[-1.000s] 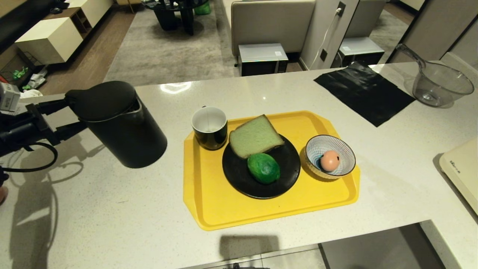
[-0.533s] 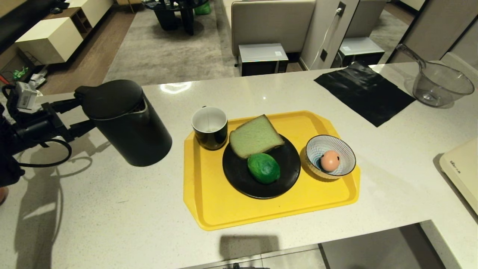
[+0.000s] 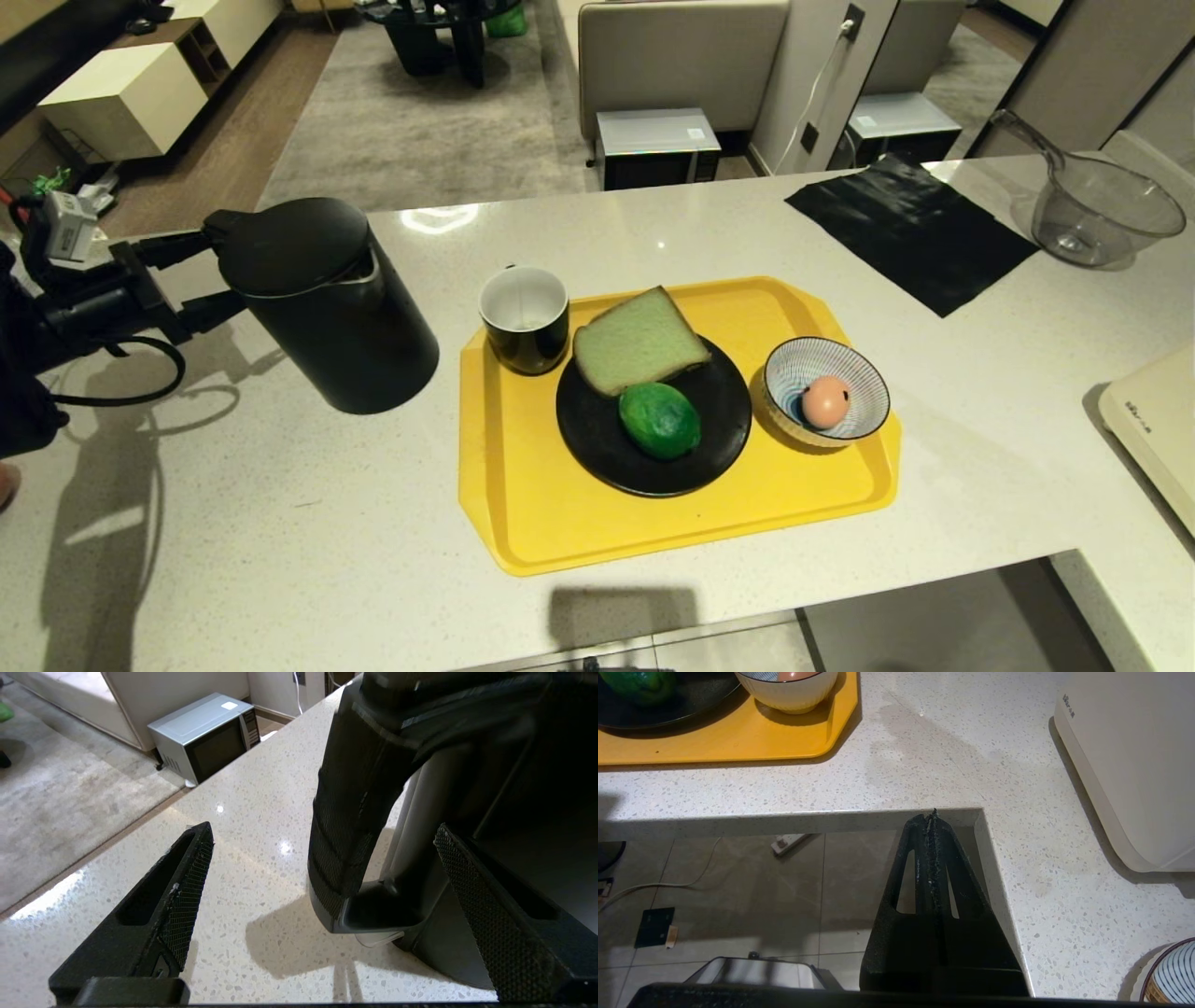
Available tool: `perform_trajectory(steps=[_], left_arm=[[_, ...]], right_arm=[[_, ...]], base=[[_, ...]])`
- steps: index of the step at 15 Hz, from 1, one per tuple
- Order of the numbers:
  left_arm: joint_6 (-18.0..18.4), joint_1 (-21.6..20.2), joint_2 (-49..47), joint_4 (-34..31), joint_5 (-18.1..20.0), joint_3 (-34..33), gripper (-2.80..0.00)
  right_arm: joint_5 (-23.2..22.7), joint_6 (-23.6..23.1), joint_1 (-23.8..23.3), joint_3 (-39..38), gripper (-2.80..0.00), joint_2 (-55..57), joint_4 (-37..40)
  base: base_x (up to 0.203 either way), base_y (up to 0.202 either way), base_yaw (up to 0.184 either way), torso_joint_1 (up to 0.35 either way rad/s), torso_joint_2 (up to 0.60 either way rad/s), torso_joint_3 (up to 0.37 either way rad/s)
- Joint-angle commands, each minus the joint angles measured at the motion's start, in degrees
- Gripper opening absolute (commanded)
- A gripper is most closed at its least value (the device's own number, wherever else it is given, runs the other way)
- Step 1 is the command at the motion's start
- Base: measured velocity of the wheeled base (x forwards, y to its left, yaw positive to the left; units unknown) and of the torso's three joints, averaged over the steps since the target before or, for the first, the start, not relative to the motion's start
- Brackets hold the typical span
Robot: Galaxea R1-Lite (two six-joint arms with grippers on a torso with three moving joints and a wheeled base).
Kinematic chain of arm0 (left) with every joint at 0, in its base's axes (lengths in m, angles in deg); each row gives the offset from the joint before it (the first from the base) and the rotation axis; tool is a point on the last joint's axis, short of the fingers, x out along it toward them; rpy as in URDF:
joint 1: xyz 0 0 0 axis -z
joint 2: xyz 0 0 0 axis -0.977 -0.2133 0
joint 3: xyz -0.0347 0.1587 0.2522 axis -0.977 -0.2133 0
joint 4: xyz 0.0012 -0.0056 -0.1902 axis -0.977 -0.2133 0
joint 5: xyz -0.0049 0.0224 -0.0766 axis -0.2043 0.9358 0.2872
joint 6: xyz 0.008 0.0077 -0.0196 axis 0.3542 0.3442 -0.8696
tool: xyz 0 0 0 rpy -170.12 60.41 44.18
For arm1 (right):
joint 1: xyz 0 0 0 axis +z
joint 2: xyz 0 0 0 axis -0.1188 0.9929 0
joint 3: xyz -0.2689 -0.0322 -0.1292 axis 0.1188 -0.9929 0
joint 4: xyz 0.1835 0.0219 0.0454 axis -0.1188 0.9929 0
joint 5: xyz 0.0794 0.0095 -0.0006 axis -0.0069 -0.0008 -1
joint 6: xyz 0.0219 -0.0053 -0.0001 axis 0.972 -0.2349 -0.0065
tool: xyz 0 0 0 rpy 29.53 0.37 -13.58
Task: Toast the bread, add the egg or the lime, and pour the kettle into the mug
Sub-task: Pick up the kettle
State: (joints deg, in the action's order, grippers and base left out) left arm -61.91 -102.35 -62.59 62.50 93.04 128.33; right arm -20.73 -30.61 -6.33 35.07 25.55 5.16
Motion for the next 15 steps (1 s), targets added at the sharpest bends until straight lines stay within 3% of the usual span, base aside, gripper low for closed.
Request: perform_trajectory(steps=[1,10,15], left_arm=[[-0.2,-0.4,1.9,0.4,0.5,-0.2,0.00],[-1.5,-0.8,1.2,1.0,0.1,0.3,0.00],[-4.8,0.3,0.1,1.1,-1.3,0.5,0.00]], right_arm=[[0.0,0.0,0.0,-1.6,-2.80,0.1,-0.1],[0.0,0.0,0.0,-1.6,-2.80,0.0,0.0],[0.0,0.0,0.0,-1.6,-2.80,0.0,0.0]], base=[[0.000,0.000,0.000,0.000,0.00,0.000],[0.000,0.000,0.000,0.000,0.00,0.000],[0.000,0.000,0.000,0.000,0.00,0.000]])
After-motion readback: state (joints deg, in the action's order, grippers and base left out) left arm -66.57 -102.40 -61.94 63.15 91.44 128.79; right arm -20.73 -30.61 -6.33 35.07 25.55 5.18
